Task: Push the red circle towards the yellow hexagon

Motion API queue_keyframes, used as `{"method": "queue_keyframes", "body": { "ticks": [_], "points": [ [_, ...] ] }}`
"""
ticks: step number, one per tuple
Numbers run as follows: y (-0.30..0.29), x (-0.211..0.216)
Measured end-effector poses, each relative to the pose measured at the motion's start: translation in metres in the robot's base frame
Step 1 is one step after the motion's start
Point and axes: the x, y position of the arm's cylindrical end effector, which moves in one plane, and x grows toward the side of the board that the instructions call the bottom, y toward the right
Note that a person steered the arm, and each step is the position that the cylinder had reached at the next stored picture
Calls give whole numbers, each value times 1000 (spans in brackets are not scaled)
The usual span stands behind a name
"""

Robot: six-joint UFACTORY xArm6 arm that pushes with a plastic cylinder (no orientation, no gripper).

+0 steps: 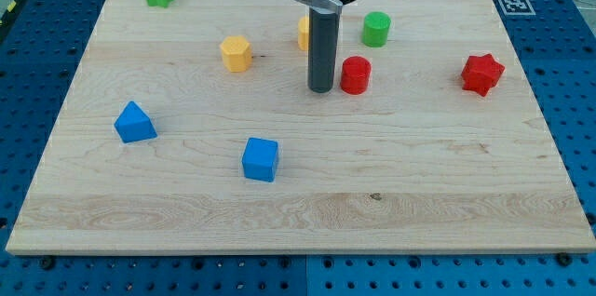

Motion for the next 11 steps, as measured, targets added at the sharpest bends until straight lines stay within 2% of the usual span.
{"method": "queue_keyframes", "body": {
  "ticks": [2,3,5,6,7,8,9,10,11],
  "points": [
    [115,31],
    [126,19],
    [-6,5],
    [15,10],
    [62,30],
    [96,10],
    [68,-12],
    [-3,-21],
    [-27,-32]
  ]
}}
